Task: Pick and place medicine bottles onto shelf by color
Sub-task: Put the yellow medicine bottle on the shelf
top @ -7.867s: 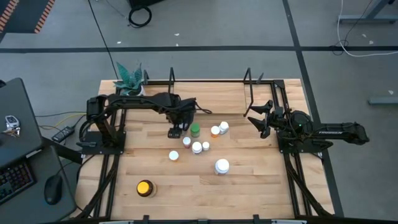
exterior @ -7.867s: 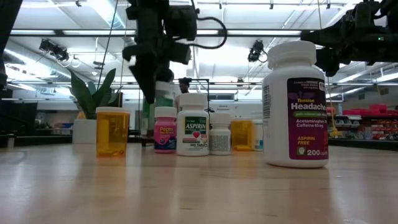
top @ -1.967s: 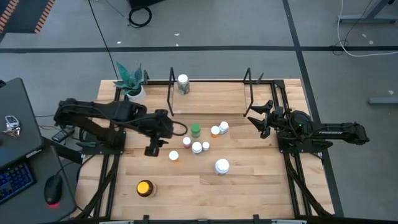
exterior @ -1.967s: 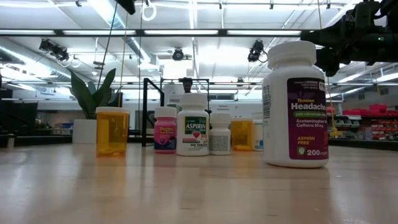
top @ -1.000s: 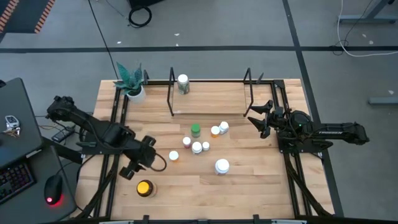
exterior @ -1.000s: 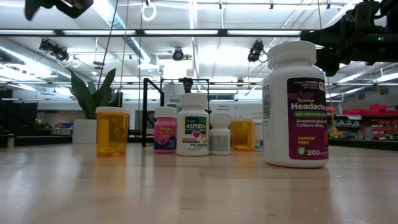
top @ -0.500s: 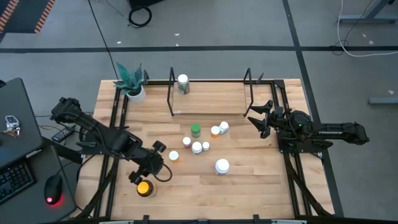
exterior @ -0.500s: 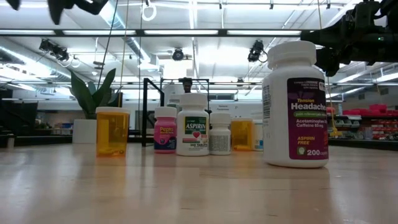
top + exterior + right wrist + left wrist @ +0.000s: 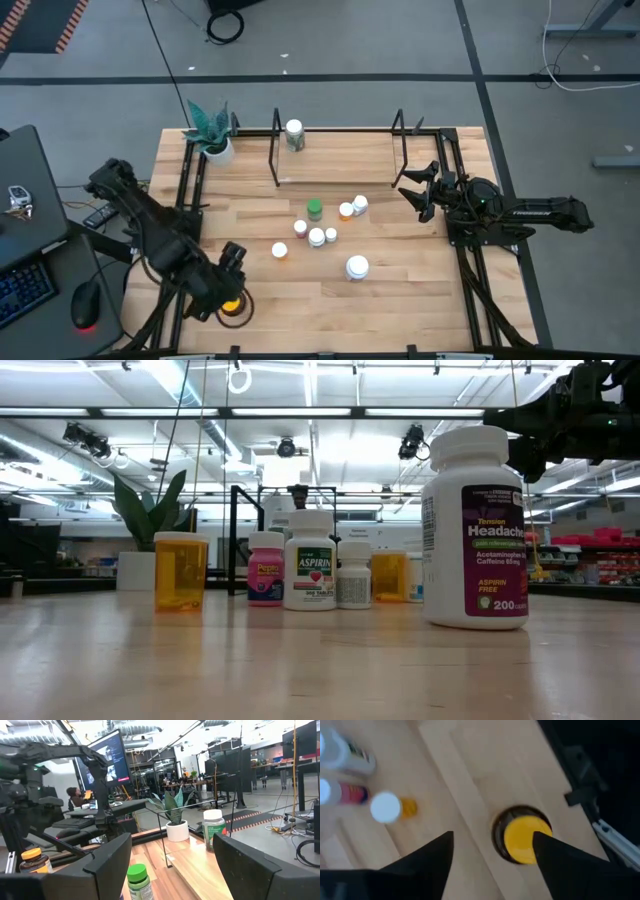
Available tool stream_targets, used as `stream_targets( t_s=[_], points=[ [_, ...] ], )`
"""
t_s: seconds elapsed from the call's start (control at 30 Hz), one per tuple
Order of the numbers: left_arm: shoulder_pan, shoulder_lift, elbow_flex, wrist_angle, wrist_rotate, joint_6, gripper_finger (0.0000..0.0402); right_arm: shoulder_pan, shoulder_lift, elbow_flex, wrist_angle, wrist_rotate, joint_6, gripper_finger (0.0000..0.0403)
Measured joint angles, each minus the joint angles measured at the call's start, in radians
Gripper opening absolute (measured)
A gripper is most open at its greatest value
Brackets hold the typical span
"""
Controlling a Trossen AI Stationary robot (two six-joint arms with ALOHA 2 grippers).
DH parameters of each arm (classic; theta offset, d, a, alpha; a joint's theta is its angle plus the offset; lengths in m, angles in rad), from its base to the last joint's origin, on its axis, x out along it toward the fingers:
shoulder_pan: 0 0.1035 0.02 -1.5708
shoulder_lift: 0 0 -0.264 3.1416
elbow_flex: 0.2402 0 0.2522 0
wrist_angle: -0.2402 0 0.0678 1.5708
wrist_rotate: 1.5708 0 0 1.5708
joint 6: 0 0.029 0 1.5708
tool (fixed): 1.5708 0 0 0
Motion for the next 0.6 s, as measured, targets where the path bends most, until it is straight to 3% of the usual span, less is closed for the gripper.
stream_targets(
  t_s=[0.27, 0.43, 0.6],
  points=[
    [-0.074, 0.203, 0.173, -0.254, -0.001, -0.096, 0.03, 0.0, 0.0, 0.0, 0.0, 0.0, 0.0, 0.0288],
    [-0.11, 0.251, 0.206, -0.269, 0.0, -0.185, 0.0306, 0.0, 0.0, 0.0, 0.0, 0.0, 0.0, 0.0288],
    [-0.123, 0.259, 0.207, -0.281, 0.003, -0.345, 0.0338, 0.0, 0.0, 0.0, 0.0, 0.0, 0.0, 0.0288]
  ],
)
